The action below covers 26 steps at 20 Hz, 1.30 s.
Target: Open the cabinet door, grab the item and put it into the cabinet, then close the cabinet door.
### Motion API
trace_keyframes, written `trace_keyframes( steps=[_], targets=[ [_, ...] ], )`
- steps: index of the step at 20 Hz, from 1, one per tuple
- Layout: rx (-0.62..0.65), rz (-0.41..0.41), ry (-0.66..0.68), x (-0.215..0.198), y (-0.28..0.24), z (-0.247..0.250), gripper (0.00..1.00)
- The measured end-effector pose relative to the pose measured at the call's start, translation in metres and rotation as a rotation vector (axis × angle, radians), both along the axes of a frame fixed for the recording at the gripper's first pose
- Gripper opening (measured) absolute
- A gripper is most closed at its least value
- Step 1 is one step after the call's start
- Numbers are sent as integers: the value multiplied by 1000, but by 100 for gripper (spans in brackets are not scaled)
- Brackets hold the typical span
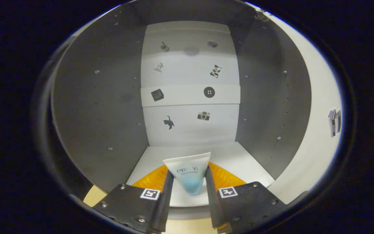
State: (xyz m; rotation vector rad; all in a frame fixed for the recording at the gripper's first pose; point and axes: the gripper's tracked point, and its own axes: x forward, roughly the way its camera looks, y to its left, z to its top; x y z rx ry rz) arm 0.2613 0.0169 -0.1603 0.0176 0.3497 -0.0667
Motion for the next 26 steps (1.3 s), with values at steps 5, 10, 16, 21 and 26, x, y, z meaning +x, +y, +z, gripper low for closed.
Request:
trace_keyframes(
  steps=[5,10,16,21,26],
  targets=[
    [25,-31,15,12,-6,-5,51],
    [42,-57,23,14,-12,-6,51],
    [42,-52,29,16,-14,-7,57],
    [53,-52,-29,15,-16,8,73],
    [90,-48,-107,-1,-18,37,91]
  ],
)
